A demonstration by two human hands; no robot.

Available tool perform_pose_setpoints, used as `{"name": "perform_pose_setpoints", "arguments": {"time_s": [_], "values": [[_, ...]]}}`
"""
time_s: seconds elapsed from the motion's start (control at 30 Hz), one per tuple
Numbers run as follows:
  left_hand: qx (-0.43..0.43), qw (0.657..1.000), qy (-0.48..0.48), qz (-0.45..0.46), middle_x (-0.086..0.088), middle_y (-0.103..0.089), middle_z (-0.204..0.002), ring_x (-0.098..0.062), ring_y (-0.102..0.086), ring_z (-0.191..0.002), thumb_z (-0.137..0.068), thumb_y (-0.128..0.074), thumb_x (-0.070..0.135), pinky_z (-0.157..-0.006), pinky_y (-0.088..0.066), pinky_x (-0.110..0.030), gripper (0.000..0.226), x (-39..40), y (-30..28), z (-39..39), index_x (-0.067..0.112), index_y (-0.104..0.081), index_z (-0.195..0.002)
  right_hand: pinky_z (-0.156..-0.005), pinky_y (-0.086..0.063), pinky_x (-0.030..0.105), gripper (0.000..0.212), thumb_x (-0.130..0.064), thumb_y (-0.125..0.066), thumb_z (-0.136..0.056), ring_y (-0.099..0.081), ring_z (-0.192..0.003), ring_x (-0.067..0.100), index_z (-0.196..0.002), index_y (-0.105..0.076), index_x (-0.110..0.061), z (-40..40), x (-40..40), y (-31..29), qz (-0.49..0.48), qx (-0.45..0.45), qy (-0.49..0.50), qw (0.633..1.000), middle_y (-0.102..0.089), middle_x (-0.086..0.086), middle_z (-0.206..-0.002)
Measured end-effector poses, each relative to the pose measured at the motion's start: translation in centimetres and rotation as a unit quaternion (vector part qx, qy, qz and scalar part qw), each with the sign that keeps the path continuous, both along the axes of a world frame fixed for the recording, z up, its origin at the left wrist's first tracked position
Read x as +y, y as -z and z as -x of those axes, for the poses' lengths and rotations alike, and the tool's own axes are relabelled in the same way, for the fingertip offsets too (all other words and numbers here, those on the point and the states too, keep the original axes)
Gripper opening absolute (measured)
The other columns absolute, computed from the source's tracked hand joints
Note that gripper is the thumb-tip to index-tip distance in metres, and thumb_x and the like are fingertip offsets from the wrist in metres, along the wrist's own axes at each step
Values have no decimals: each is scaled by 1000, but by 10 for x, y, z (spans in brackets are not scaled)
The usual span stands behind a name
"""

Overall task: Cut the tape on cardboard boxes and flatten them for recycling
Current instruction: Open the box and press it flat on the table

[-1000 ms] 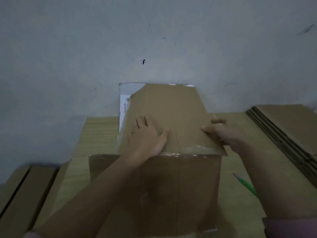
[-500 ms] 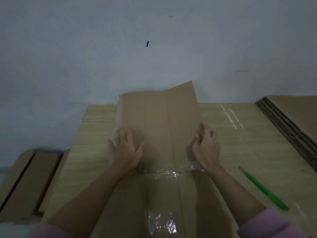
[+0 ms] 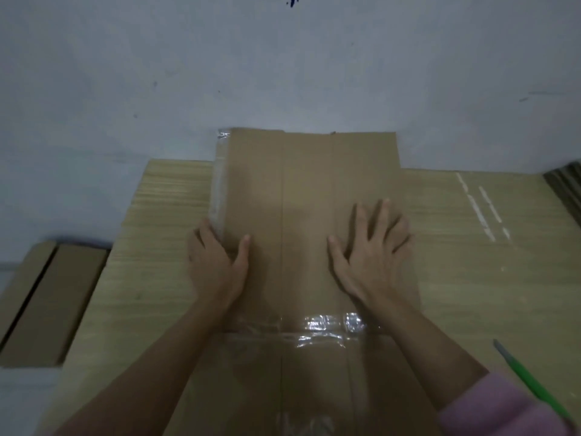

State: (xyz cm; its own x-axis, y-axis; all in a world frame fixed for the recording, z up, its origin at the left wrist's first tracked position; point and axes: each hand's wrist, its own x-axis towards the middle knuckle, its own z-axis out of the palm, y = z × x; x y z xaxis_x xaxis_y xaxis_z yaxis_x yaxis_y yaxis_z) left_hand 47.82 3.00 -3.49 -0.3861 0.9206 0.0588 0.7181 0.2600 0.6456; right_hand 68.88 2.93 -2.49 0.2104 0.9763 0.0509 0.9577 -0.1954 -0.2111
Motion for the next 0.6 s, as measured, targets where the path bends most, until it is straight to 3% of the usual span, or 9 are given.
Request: {"name": "perform_pose_setpoints", "arguments": {"time_s": [0.1,0.17,0.4,0.6], "values": [[131,987,98,-3,-19,-13,-155,-33,-10,-143,-87,-35,60,-113,-4,-47,85,2,14,-3,8,-11,-150,-106,17,59,82,-67,-9,-81,17,-143,32,-151,-1,-27,13,21,9,0,-27,-31,999,14,7,-158],[186,968,166,3,-8,-10,-158,-27,-6,-145,-86,-25,62,-113,-2,-47,80,3,24,-2,17,-14,-151,-107,17,59,82,-69,-7,-79,21,-142,31,-150,6,-31,16,22,18,22,-30,-39,999,17,4,-158],[217,957,187,51,-2,-20,-157,-23,-14,-145,-79,-19,66,-113,-11,-50,82,5,30,-2,22,-27,-148,-110,10,62,78,-70,-20,-86,19,-143,31,-150,5,-33,14,24,24,133,-25,-28,990,15,2,-158],[239,943,210,101,0,3,-159,-16,9,-146,-68,2,67,-111,17,-42,97,-2,6,-6,19,-6,-151,-110,14,59,79,-66,-28,-88,21,-143,26,-150,6,-32,12,3,6,130,17,-48,990,19,3,-157]]}}
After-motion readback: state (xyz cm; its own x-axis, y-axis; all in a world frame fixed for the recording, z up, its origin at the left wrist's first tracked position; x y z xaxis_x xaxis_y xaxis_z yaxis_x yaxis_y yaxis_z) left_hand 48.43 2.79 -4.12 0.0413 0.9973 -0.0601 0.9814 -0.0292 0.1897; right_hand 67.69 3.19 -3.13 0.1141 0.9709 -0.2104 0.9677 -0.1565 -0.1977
